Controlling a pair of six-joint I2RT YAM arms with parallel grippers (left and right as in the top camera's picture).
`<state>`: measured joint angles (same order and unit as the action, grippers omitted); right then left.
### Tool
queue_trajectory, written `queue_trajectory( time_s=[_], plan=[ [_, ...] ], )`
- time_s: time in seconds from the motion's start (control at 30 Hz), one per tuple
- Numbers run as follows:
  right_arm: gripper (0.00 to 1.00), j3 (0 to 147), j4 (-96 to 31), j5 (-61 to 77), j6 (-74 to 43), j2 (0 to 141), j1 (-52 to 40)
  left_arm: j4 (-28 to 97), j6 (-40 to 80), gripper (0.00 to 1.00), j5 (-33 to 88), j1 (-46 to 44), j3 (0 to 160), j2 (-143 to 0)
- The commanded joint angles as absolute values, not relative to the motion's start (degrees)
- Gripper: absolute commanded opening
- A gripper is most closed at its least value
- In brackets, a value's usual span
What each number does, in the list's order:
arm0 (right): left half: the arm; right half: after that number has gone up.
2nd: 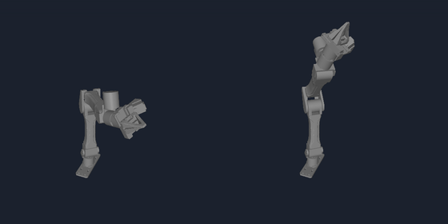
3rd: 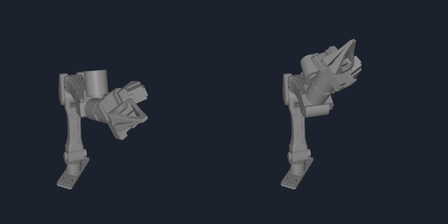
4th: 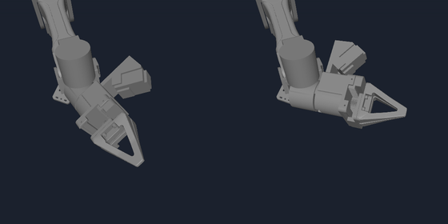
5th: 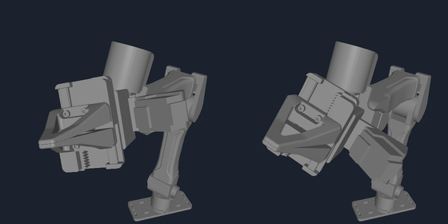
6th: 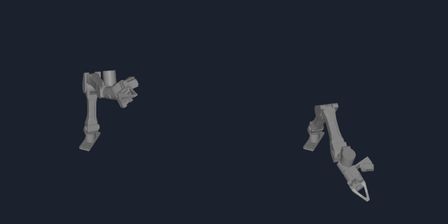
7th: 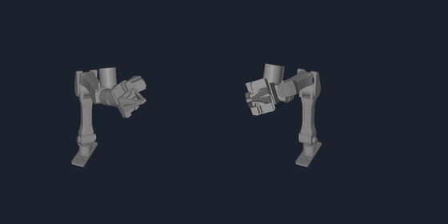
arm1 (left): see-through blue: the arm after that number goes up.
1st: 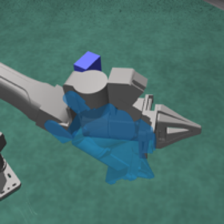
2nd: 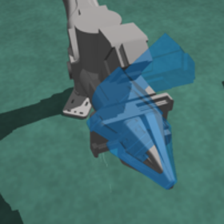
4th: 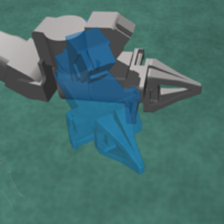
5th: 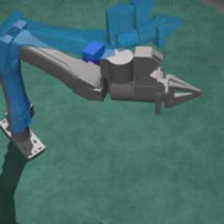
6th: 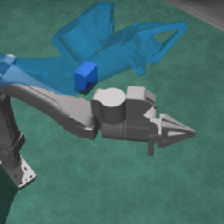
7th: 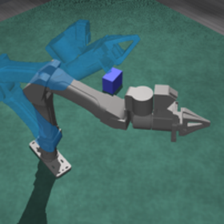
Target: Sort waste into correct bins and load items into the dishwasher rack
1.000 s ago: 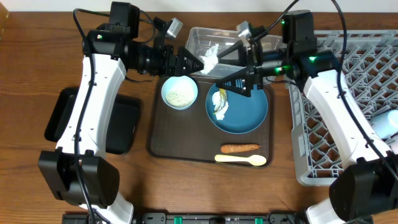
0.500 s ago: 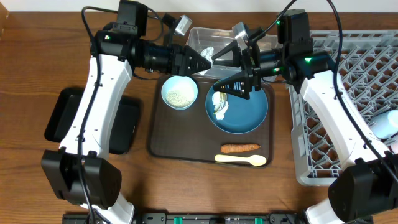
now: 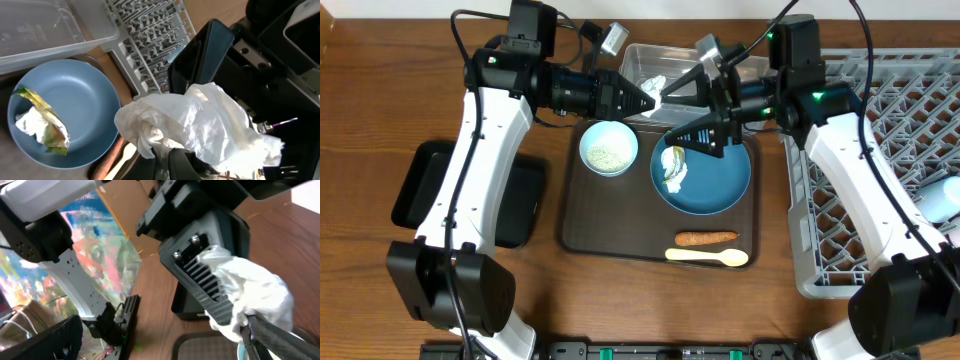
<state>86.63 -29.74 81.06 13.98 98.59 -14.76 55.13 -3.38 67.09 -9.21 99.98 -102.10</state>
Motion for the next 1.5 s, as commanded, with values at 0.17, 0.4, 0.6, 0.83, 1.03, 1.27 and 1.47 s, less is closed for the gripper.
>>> queue_trajectory(
  time_s=[0.17, 0.4, 0.6, 0.83, 1.03, 1.27, 1.47],
  plan=[
    [0.99, 87.66, -33.61, 63.94, 6.85, 98.08, -11.4, 55.4, -2.48, 0.06, 59.96, -9.19, 99.92, -101.1],
    [0.99, 87.66, -51.03, 31.09, 3.22, 98.08, -11.31, 49.01, 0.12, 0.06, 48.14, -9.32, 99.92, -101.1],
    [0.99, 87.66, -64.97, 19.86, 2.02, 98.08, -11.31, 35.53, 5.1, 0.06, 35.79, -10.15, 99.92, -101.16],
    [0.99, 87.66, -73.12, 11.09, 2.09, 98.08, -11.31, 21.5, 5.08, 0.1, 26.13, -13.65, 99.92, -103.96],
    [0.99, 87.66, -75.9, 0.47, -1.76, 98.08, -11.27, 12.86, 5.04, 0.23, 22.74, -16.25, 99.92, -110.69],
    [0.99, 87.64, -75.83, 0.21, -1.67, 98.08, -11.27, 9.06, 5.06, 0.29, 22.83, -17.45, 99.92, -121.1],
    [0.99, 87.64, -75.94, 0.21, -1.67, 98.08, -11.27, 9.08, 5.08, 0.32, 23.49, -17.5, 99.92, -125.91]
  ],
)
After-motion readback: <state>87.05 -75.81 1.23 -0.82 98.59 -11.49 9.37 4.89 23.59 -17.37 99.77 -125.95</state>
